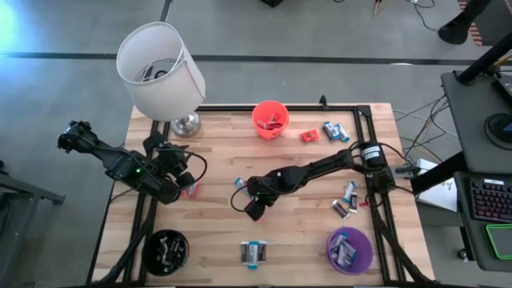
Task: Organize candy in baskets
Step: Put the orange chocolate into the orange bucket
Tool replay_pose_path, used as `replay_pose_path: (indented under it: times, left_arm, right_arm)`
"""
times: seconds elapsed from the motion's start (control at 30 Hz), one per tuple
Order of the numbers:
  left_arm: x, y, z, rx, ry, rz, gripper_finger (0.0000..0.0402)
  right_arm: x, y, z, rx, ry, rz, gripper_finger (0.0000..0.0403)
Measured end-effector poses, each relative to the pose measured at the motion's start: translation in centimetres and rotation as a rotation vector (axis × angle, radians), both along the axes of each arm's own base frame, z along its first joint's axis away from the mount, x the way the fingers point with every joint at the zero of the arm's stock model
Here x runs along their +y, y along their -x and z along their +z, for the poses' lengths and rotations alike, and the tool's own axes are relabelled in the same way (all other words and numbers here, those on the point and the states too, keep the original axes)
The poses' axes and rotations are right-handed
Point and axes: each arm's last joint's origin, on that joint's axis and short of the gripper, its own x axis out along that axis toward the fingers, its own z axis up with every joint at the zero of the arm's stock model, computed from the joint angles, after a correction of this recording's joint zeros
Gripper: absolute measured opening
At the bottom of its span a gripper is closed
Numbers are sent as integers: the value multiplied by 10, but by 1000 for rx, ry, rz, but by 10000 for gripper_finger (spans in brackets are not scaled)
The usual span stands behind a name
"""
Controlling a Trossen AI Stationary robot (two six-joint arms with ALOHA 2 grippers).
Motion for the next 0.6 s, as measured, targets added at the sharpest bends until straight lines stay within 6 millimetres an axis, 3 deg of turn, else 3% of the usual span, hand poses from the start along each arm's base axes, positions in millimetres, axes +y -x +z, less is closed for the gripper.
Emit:
replay_pose_path:
  times: [0.43,0.6]
  left_arm:
    - [-1,-1,0,-7,5,0,98]
    - [-1,-1,0,-9,7,0,98]
  right_arm:
    - [1,1,-23,55,8,0,175]
    - [1,2,-24,62,10,0,145]
